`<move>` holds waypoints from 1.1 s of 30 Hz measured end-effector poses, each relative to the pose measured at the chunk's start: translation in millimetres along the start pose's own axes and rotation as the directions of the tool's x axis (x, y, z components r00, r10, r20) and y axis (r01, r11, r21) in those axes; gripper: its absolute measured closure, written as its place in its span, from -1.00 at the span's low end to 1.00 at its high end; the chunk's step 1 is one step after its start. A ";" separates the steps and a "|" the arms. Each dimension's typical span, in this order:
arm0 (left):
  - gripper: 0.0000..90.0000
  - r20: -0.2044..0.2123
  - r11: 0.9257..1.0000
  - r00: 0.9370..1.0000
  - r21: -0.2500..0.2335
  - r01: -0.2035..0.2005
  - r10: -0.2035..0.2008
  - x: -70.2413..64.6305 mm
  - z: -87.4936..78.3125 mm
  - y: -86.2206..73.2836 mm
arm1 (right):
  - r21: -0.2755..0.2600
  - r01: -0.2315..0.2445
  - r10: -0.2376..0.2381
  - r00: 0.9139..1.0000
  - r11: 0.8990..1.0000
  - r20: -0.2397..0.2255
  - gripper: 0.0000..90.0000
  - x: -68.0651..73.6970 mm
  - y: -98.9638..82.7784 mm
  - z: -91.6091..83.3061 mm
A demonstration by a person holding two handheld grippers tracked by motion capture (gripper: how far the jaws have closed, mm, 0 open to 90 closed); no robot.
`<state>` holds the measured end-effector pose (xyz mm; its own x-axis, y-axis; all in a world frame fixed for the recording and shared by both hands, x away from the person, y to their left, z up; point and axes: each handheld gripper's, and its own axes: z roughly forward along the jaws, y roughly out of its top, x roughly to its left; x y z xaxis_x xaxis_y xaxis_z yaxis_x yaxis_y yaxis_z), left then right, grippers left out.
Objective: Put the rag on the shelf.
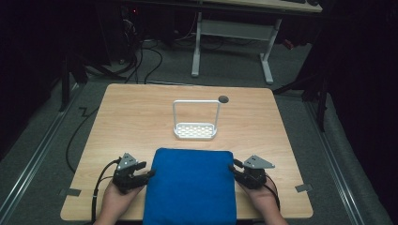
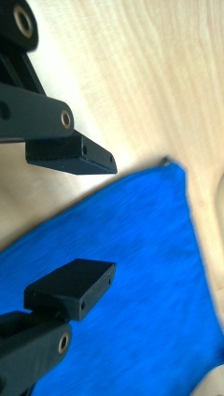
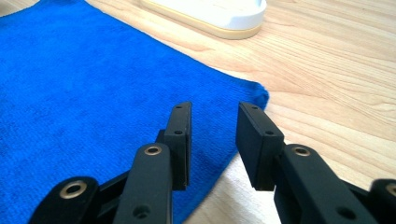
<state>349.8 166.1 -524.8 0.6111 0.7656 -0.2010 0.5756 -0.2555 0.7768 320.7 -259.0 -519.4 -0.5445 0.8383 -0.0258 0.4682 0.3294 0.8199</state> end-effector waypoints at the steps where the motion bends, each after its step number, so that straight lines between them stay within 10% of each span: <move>1: 0.01 0.005 1.000 1.000 -0.003 0.011 -0.011 1.8 3.4 2.8 | -0.003 -0.006 0.006 1.000 1.000 0.000 0.50 -2.0 -0.5 -0.6; 13: 0.06 0.003 0.999 0.999 0.019 0.039 -0.039 21.8 51.9 43.6 | -0.007 -0.030 0.030 1.000 1.000 0.004 0.50 -9.0 -3.5 -4.6; 33: 0.90 -0.015 0.999 1.000 0.038 0.017 -0.016 15.0 62.5 36.7 | 0.037 -0.115 0.112 0.992 0.993 0.064 0.32 -20.0 10.1 21.0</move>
<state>414.0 131.3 -536.6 0.5933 0.7786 -0.2043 0.6060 -0.2650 0.7500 350.9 -263.2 -522.6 -0.4430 0.8960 0.0298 0.5529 0.2469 0.7958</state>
